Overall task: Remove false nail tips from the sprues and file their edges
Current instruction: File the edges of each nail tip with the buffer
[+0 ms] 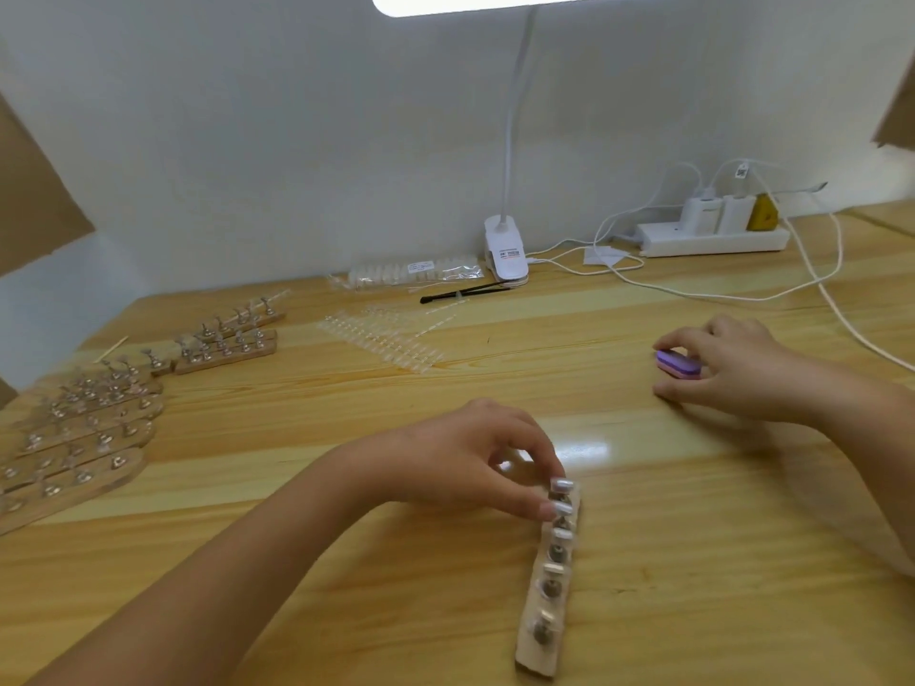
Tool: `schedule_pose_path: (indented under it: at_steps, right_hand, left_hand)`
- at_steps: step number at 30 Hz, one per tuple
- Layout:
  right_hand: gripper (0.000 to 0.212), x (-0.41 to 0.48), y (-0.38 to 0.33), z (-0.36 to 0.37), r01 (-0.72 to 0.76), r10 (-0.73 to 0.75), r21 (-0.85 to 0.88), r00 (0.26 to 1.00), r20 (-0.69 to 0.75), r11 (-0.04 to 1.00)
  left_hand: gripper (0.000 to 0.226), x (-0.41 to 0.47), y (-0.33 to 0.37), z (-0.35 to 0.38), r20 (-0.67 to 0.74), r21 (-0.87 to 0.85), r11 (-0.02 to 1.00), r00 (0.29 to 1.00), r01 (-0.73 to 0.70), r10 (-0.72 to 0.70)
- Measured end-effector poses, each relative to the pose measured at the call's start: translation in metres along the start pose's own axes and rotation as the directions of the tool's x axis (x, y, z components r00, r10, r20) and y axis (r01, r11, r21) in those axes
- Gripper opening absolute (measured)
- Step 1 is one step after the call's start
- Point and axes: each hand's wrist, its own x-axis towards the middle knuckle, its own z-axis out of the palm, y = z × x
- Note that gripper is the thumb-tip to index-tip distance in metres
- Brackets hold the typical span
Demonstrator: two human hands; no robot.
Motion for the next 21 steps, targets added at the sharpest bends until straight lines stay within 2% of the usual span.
schedule_pose_path:
  at_steps: [2,5,7,9,11,13,15,17,21]
  right_hand:
    - [0.043,0.000,0.002,-0.003,0.030,-0.030,0.001,1.000,0.008,1.000]
    - [0.027,-0.004,-0.001,-0.009,0.123,-0.121,0.058,0.992,-0.033,0.991]
    - [0.022,-0.011,-0.012,-0.014,0.181,-0.163,0.282,0.983,-0.087,0.942]
    - [0.028,-0.020,-0.028,-0.018,0.223,-0.200,0.573,0.974,-0.105,0.789]
    - [0.034,-0.027,-0.043,-0.019,0.224,-0.275,0.787,0.959,-0.072,0.575]
    - [0.034,-0.031,-0.055,-0.014,0.157,-0.367,0.929,0.930,-0.025,0.336]
    - [0.032,-0.033,-0.062,-0.008,0.068,-0.434,0.984,0.901,0.009,0.164]
    - [0.032,-0.033,-0.067,-0.002,0.002,-0.470,0.996,0.882,0.040,0.089]
    - [0.038,-0.034,-0.075,0.008,-0.067,-0.496,0.994,0.862,0.101,0.085]
  left_hand:
    - [0.013,0.003,0.001,0.005,-0.031,-0.003,1.000,0.999,-0.008,0.007]
    - [0.006,0.003,-0.001,0.018,-0.155,-0.066,0.997,0.987,-0.043,0.032]
    - [0.006,0.004,-0.001,0.025,-0.248,-0.083,0.994,0.968,-0.069,0.047]
    - [0.012,0.006,-0.003,0.031,-0.321,-0.105,0.993,0.947,-0.061,0.025]
    - [0.010,0.008,-0.005,0.036,-0.399,-0.178,0.983,0.916,-0.040,-0.035]
    - [0.005,0.009,-0.007,0.038,-0.468,-0.328,0.943,0.876,-0.052,-0.115]
    - [0.005,0.009,-0.009,0.038,-0.514,-0.476,0.874,0.837,-0.098,-0.186]
    - [0.005,0.009,-0.011,0.035,-0.539,-0.586,0.794,0.809,-0.160,-0.235]
    - [0.008,0.007,-0.015,0.031,-0.549,-0.677,0.699,0.791,-0.231,-0.271]
